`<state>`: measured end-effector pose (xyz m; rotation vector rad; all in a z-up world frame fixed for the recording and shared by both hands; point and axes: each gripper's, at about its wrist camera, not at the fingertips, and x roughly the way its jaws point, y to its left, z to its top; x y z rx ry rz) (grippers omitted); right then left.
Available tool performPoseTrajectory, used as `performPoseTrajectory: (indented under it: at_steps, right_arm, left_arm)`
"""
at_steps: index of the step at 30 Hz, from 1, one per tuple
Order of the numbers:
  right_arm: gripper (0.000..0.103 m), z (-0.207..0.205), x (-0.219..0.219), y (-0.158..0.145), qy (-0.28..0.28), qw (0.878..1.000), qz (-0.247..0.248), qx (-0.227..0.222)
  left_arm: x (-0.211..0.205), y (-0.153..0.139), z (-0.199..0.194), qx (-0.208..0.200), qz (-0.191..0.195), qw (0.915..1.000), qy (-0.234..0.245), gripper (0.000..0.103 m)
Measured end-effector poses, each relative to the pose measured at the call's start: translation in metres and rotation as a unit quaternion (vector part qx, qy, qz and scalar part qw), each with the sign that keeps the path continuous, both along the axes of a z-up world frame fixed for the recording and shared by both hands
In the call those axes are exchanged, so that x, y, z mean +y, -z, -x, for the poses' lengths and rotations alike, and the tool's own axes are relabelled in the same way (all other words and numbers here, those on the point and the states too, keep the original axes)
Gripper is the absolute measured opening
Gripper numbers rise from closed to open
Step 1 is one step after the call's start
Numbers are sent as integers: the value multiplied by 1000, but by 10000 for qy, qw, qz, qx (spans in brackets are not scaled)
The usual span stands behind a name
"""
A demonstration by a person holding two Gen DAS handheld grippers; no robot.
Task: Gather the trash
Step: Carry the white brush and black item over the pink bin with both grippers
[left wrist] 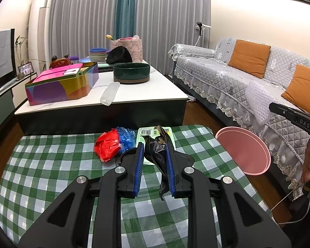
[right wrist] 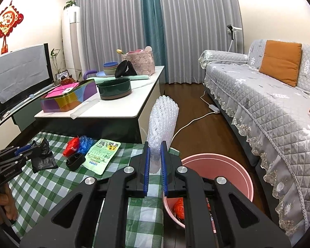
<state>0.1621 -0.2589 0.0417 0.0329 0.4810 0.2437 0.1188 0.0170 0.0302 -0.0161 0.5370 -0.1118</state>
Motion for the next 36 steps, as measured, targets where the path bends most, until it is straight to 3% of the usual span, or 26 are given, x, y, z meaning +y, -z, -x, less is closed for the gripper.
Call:
performPoseTrajectory:
  at_steps: [16, 36]
  right_arm:
    - [10, -4, -19, -11, 235, 9996, -58, -176]
    - [10, -16, -36, -5, 524, 9979, 354, -162]
  left_arm:
    - [-11, -12, -18, -19, 38, 10000, 7, 21]
    - [-73, -13, -51, -23, 3, 9990, 445, 21]
